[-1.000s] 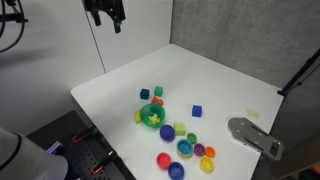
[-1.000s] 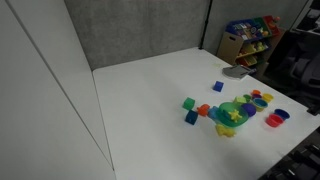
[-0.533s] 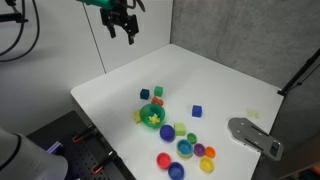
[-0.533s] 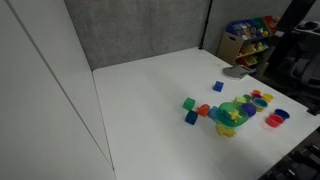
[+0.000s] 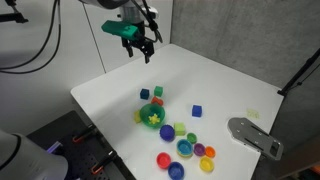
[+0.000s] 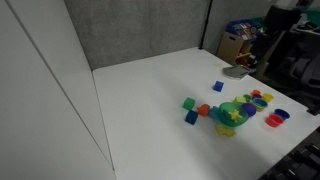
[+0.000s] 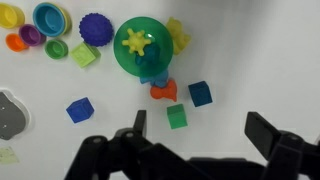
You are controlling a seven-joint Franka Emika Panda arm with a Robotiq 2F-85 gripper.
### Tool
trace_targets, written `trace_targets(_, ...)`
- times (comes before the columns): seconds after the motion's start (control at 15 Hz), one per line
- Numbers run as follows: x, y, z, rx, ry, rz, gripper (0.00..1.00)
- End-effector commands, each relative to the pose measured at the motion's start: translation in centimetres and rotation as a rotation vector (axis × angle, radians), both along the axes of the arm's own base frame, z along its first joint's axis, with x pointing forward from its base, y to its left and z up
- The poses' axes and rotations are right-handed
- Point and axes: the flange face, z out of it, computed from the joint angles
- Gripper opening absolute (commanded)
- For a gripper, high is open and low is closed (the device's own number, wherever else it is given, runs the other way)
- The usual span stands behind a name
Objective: Take the yellow toy out of the bowl
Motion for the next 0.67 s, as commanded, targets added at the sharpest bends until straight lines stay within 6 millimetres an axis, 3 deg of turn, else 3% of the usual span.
trace_targets(0.0,1.6,-1.5,-4.5,-0.009,-0.008,-0.009,1.00)
trace_targets(0.33,2.8,-4.2,-11.1,-0.015,-0.021,-0.065,1.00)
trace_targets(0.53,2.9,-5.7,-14.3,-0.018,-0.021,-0.096,1.00)
trace_targets(0.6,3.0,-5.7,-14.4,-0.004,-0.006,-0.097,1.00)
